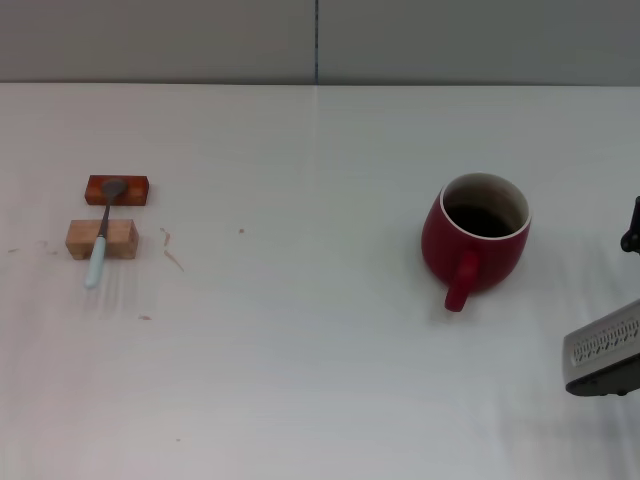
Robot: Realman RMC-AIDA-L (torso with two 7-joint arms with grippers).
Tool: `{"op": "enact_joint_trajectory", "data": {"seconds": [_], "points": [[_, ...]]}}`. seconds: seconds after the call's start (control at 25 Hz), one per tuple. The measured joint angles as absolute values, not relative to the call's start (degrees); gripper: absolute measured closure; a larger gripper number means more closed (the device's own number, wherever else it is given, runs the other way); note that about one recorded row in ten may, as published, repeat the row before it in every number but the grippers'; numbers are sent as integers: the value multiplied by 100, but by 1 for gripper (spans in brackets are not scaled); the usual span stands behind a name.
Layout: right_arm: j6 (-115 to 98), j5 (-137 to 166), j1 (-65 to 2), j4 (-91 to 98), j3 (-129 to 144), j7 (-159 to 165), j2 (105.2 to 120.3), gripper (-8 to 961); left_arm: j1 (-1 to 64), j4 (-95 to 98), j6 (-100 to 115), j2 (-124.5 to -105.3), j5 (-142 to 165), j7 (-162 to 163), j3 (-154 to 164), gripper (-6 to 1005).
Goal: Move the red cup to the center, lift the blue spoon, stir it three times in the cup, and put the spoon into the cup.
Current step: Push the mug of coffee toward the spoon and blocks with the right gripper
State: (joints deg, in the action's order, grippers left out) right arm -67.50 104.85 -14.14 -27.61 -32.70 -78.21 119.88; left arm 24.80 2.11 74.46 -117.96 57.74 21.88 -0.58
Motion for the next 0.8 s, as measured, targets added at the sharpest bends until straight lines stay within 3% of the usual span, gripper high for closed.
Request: {"op": "enact_joint_trajectory", "data": {"seconds": [0.8], "points": [[-6486,10001,-1485,-3182,-2182,-7901,11988,933,2443,211,7515,-11802,5774,2232,-58,170]]}}
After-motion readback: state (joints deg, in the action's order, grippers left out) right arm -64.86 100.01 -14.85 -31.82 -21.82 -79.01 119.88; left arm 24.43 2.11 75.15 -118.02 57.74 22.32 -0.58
